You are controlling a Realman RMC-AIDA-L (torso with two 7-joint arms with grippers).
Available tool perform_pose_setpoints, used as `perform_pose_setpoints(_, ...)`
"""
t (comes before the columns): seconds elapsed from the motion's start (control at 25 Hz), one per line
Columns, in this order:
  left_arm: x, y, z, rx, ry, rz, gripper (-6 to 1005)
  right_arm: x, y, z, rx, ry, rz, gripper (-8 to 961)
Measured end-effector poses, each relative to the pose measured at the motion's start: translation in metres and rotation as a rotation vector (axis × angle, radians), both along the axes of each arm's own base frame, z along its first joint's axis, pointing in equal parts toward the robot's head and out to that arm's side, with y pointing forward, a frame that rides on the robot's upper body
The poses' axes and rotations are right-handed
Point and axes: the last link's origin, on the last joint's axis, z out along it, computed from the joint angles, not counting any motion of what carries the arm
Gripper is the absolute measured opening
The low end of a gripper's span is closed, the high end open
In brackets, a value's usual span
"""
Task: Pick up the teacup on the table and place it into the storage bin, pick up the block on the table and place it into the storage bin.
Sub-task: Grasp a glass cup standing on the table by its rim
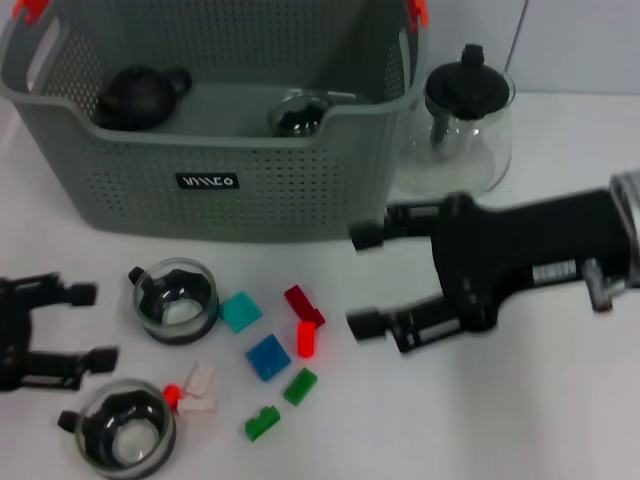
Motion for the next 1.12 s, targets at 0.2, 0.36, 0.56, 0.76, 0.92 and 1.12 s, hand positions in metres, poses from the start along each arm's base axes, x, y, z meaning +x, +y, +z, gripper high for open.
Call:
perform_pose_setpoints(0.2, 0.008, 0.003, 0.013, -0.062, 0.155, 0.052, 801, 0.016, 0.006, -0.002, -0.008, -0.043, -0.061, 946)
perform_pose_setpoints(0.36, 0.015, 0.011, 0.006, -0.118, 0.233, 0.069, 799, 0.019, 0.010, -0.001, -0.009, -0.032, -0.088, 946)
perform_pose_setpoints(0.56, 0.018, 0.023, -0.011, -0.162, 0.354, 0.081, 798, 0.018, 0.012, 0.000, -0.011, -0.028, -0.094, 946)
perform_pose_setpoints(0.76, 0.017, 0.030, -0.025, -0.201, 0.458, 0.095, 797, 0.020, 0.012, 0.000, -0.014, -0.025, -0.105, 946)
perform_pose_setpoints(0.92, 0.020, 0.032, -0.034, -0.214, 0.492, 0.093, 796, 0.021, 0.011, 0.000, -0.014, -0.025, -0.110, 946)
perform_pose_setpoints(1.12, 0.023, 0.033, -0.040, -0.242, 0.511, 0.096, 793, 0.023, 0.011, 0.001, -0.013, -0.024, -0.116, 946)
